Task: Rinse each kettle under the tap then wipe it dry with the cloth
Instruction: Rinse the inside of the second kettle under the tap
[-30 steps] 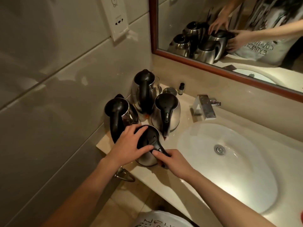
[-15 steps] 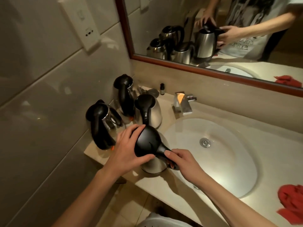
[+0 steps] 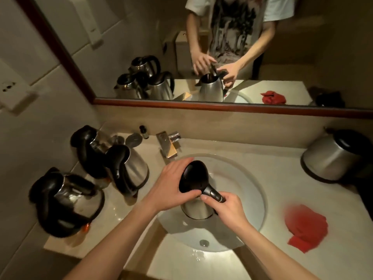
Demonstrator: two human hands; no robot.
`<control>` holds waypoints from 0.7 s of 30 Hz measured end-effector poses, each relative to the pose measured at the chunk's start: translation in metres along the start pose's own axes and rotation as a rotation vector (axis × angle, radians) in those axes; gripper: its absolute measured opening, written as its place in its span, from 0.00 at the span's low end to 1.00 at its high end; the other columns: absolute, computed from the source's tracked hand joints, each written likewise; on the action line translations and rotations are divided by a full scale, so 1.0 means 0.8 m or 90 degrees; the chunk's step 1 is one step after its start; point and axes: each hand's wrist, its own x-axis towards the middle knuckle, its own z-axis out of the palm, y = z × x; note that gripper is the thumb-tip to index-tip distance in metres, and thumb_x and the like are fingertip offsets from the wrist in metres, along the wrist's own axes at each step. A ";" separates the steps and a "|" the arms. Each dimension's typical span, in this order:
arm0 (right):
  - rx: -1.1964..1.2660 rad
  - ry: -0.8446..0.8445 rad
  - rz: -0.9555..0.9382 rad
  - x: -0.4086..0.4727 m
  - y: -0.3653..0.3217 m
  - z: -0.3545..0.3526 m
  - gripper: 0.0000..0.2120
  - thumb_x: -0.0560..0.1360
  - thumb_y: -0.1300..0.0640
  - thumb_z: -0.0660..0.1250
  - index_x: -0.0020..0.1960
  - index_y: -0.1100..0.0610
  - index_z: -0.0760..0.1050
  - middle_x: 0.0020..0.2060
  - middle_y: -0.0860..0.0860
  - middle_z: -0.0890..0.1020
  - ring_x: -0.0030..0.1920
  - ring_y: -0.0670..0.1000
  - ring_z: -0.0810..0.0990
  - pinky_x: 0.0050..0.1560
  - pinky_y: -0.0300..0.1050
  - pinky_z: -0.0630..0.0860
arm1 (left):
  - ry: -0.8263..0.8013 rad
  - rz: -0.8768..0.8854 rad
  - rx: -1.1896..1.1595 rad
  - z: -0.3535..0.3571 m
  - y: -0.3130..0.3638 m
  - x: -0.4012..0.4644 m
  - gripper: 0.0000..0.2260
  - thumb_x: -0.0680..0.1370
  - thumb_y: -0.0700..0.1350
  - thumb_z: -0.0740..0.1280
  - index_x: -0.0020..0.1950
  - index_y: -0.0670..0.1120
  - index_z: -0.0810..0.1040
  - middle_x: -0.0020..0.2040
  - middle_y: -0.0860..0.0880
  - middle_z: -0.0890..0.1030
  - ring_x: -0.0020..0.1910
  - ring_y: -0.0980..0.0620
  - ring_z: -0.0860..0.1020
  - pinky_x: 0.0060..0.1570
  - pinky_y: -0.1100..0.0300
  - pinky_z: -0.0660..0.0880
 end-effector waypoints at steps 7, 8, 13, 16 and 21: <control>0.023 0.125 0.101 0.053 0.024 0.024 0.38 0.56 0.25 0.78 0.30 0.58 0.68 0.30 0.52 0.72 0.30 0.54 0.71 0.36 0.53 0.68 | -0.055 -0.049 0.095 -0.033 -0.120 0.103 0.37 0.75 0.72 0.53 0.77 0.50 0.65 0.74 0.50 0.68 0.73 0.51 0.64 0.72 0.45 0.63; 0.023 0.141 0.108 0.062 0.024 0.032 0.38 0.57 0.26 0.79 0.32 0.62 0.73 0.34 0.52 0.76 0.33 0.53 0.76 0.39 0.55 0.73 | -0.068 -0.052 0.120 -0.036 -0.137 0.122 0.37 0.75 0.71 0.53 0.76 0.49 0.65 0.74 0.49 0.69 0.72 0.50 0.65 0.72 0.46 0.63; 0.034 0.162 0.090 0.098 0.037 0.075 0.13 0.65 0.41 0.81 0.36 0.50 0.87 0.59 0.46 0.77 0.53 0.36 0.79 0.57 0.35 0.74 | -0.150 -0.016 0.196 -0.026 -0.207 0.198 0.26 0.80 0.60 0.63 0.72 0.46 0.71 0.69 0.45 0.73 0.67 0.44 0.70 0.66 0.48 0.67; 0.053 0.185 0.097 0.116 0.052 0.095 0.10 0.65 0.41 0.83 0.37 0.46 0.89 0.60 0.44 0.77 0.58 0.47 0.81 0.61 0.53 0.79 | -0.186 0.021 0.156 -0.020 -0.224 0.218 0.17 0.81 0.54 0.64 0.63 0.45 0.78 0.60 0.45 0.78 0.59 0.43 0.75 0.57 0.49 0.71; 0.072 0.227 0.113 0.134 0.054 0.117 0.09 0.60 0.36 0.84 0.37 0.34 0.86 0.63 0.40 0.78 0.60 0.53 0.83 0.55 0.56 0.83 | -0.200 0.028 0.111 -0.012 -0.242 0.225 0.18 0.80 0.61 0.59 0.58 0.52 0.80 0.57 0.52 0.79 0.57 0.48 0.75 0.55 0.46 0.74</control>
